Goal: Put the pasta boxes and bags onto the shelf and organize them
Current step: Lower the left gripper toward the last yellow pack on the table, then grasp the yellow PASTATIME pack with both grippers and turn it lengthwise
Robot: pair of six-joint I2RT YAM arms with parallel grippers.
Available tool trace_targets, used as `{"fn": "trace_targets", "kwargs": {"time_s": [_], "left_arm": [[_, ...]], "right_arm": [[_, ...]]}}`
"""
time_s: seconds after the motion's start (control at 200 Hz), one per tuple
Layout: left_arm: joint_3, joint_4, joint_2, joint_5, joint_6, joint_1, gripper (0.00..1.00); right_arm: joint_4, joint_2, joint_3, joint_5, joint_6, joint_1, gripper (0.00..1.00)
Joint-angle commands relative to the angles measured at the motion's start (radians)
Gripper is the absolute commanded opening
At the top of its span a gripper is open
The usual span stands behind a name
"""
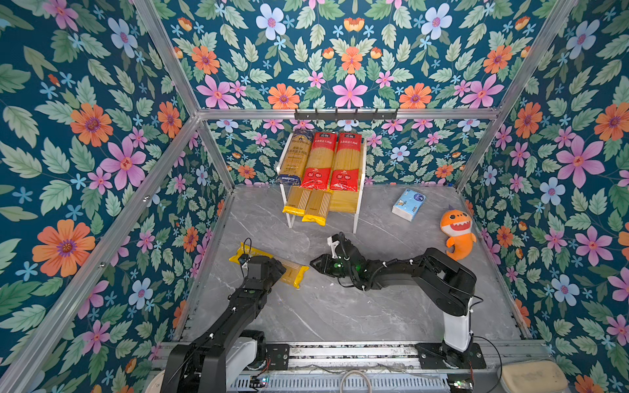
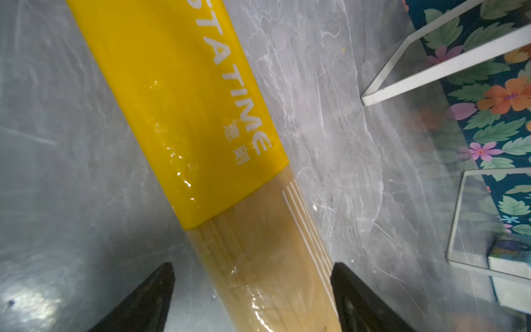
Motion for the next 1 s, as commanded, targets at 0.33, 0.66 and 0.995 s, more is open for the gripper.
{"fn": "trace_targets", "kwargs": {"time_s": [0.33,0.66,0.995], "left_arm": [[-0.050,0.017,-0.022,0.141,0.019,0.243,0.89],[-0.067,0.190,0.100,0.246,0.022,0.215,0.80],[-0.044,0.332,0.229,0.165,-0.106,-0.124,0.79]], "right_arm": [[-0.221,0.223,0.346,-0.020,-0.153,0.005,0.40],[-0.162,0.222,0.306,-0.159,-0.070,0.035,0.38],[-0.034,0.055,0.044,-0.243,0.026,0.068,0.36]]}}
